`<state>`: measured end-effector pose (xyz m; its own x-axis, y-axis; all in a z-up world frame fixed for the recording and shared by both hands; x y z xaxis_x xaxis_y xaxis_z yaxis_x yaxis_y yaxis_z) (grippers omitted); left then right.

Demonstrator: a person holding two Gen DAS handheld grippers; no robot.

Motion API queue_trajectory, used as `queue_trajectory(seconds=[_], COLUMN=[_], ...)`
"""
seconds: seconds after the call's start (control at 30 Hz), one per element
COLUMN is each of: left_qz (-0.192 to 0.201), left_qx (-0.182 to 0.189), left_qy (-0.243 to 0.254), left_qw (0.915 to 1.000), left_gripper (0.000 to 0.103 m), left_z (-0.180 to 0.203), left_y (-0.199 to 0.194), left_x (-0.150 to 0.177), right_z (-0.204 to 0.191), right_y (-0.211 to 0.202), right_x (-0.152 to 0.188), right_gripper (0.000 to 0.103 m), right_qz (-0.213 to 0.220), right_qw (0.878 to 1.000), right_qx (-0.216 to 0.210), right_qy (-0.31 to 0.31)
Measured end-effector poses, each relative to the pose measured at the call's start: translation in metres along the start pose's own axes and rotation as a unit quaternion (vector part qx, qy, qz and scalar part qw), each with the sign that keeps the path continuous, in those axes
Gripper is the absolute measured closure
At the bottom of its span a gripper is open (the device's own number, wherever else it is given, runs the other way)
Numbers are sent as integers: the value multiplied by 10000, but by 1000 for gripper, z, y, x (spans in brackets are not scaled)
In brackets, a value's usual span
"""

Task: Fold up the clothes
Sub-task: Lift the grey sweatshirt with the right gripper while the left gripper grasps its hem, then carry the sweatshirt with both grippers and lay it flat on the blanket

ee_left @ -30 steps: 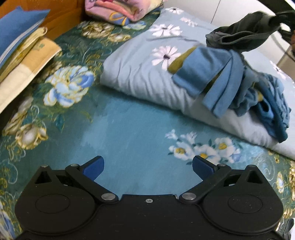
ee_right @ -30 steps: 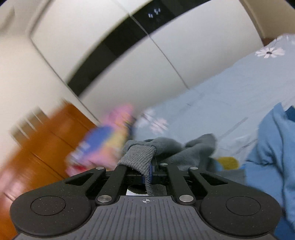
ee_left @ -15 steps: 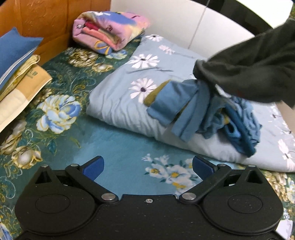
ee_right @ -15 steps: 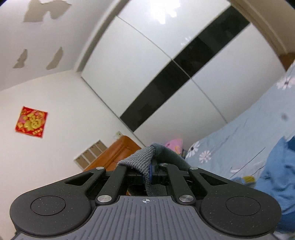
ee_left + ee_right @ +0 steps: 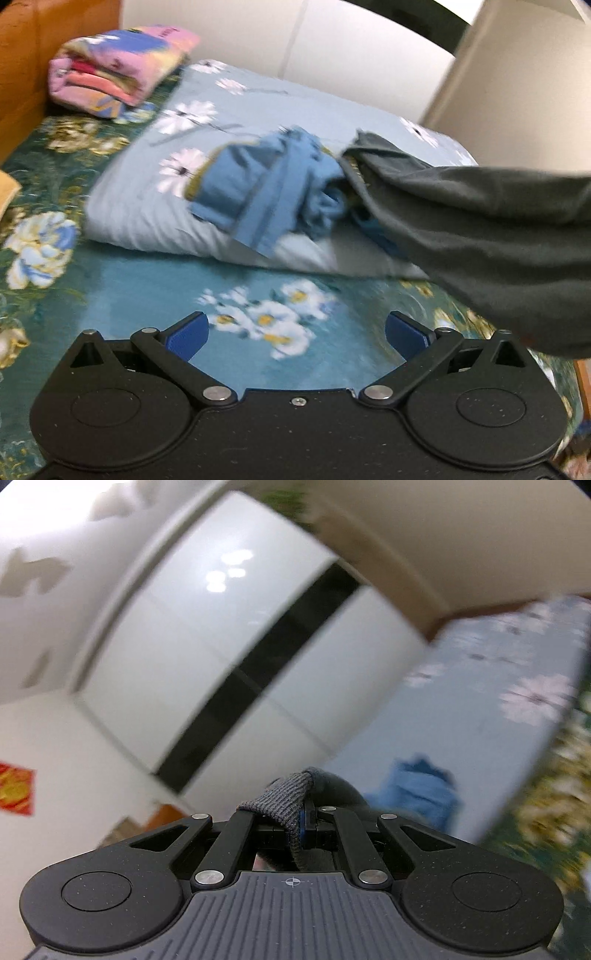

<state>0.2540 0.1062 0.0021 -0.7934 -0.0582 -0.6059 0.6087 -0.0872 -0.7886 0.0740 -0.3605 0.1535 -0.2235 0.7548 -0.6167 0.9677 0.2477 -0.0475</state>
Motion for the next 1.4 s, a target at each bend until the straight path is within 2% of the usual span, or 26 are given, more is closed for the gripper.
queue_trajectory(seconds=[0.07, 0.17, 0.27, 0.4, 0.67, 0.8, 0.87, 0.97, 1.03, 1.07, 1.1, 1.17, 1.23, 1.4], left_qz=[-103, -200, -324, -447, -665, -958, -1066, -1193, -1287, -1335, -1386, -1417, -1327, -880], left_qx=[174, 369, 412, 421, 168, 121, 21, -197, -192, -189, -172, -97, -57, -4], left_qy=[133, 370, 633, 778, -149, -711, -917, -972, -933, -914, -946, -980, -848, -773], left_qw=[9997, 9984, 9966, 9951, 9975, 9928, 9901, 9879, 9871, 9866, 9857, 9850, 9875, 9931], left_gripper=[2, 2, 2, 2, 3, 14, 15, 17, 39, 45, 56, 68, 101, 103], left_z=[15, 40, 62, 94, 152, 169, 176, 185, 191, 194, 196, 199, 204, 205], left_y=[6, 14, 26, 59, 169, 225, 248, 273, 284, 290, 293, 296, 294, 266], left_x=[1, 2, 2, -7, -53, -65, -67, -68, -70, -72, -74, -78, -83, -89], right_z=[23, 61, 87, 115, 145, 158, 163, 168, 171, 172, 173, 175, 176, 169], right_y=[-13, -25, -33, -40, -38, -33, -30, -25, -24, -24, -24, -24, -25, -25], right_x=[15, 37, 44, 42, 17, 4, -2, -10, -13, -14, -14, -15, -14, -15], right_gripper=[99, 99, 99, 99, 99, 99, 99, 99, 99, 99, 99, 99, 99, 99], right_qz=[-62, -13, 77, 125, -82, -155, -194, -244, -254, -251, -246, -237, -215, -190], right_qw=[9985, 9927, 9866, 9819, 9808, 9807, 9809, 9808, 9804, 9802, 9799, 9794, 9787, 9796], right_qx=[536, 1068, 1293, 1430, 1396, 1300, 1262, 1232, 1243, 1247, 1252, 1261, 1275, 1292], right_qy=[122, 565, 996, 1234, 1359, 1454, 1470, 1495, 1505, 1518, 1532, 1559, 1594, 1530])
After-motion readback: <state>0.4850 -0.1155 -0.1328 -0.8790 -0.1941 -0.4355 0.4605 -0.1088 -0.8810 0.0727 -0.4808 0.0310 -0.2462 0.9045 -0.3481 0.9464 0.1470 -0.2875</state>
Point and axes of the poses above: each gripper's, at about its wrist camera, not at the fingertips, and y roughly the way its jaws point, z to its right, x to its underside, the point moved 1 cm from there along y, roughly the way its jaws point, and after that the axes turned 14 degrees about -x, right-handed, at the moved point
